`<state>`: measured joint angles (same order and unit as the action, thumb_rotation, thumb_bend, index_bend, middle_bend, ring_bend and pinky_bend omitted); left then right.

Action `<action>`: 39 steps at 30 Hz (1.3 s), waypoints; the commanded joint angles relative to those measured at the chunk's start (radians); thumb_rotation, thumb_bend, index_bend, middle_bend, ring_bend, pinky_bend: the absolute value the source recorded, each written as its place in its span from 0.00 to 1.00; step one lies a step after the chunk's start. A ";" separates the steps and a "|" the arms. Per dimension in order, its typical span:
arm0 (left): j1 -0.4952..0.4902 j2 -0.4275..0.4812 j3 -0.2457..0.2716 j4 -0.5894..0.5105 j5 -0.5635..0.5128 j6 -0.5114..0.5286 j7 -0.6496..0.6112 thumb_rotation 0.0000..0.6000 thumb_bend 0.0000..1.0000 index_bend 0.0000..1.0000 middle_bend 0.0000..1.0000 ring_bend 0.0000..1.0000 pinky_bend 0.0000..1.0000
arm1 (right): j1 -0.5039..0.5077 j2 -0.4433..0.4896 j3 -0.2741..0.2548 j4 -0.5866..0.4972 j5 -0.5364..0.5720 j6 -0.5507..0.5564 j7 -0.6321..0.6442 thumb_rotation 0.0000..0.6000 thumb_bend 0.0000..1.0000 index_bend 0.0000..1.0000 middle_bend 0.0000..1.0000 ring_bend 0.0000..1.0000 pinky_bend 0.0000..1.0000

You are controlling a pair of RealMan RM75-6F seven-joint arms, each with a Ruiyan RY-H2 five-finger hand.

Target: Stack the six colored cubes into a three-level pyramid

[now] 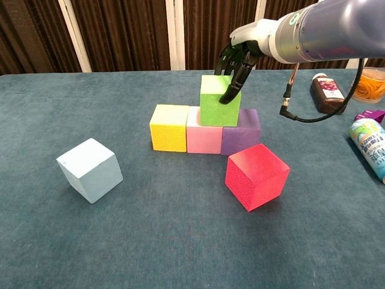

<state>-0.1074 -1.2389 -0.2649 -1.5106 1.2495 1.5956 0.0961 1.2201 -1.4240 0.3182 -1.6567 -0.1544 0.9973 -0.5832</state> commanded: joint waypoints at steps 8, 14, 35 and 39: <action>-0.001 -0.002 -0.001 0.000 -0.003 -0.001 0.004 1.00 0.31 0.05 0.00 0.00 0.00 | 0.000 0.011 0.003 -0.012 0.009 -0.004 -0.011 1.00 0.20 0.33 0.29 0.19 0.00; 0.001 -0.001 -0.002 -0.002 -0.005 0.001 0.002 1.00 0.31 0.05 0.00 0.00 0.00 | -0.001 0.015 0.003 -0.018 0.012 -0.005 -0.013 1.00 0.20 0.33 0.28 0.19 0.00; 0.003 -0.003 -0.008 -0.006 -0.011 0.006 0.001 1.00 0.31 0.05 0.00 0.00 0.00 | 0.004 0.004 0.004 -0.020 0.017 0.016 -0.030 1.00 0.20 0.32 0.25 0.18 0.00; 0.003 -0.003 -0.009 -0.006 -0.013 0.007 0.000 1.00 0.31 0.05 0.00 0.00 0.00 | 0.004 0.004 0.004 -0.022 0.016 0.017 -0.032 1.00 0.20 0.31 0.24 0.17 0.00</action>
<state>-0.1042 -1.2423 -0.2743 -1.5166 1.2366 1.6028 0.0965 1.2244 -1.4197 0.3222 -1.6786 -0.1379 1.0147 -0.6152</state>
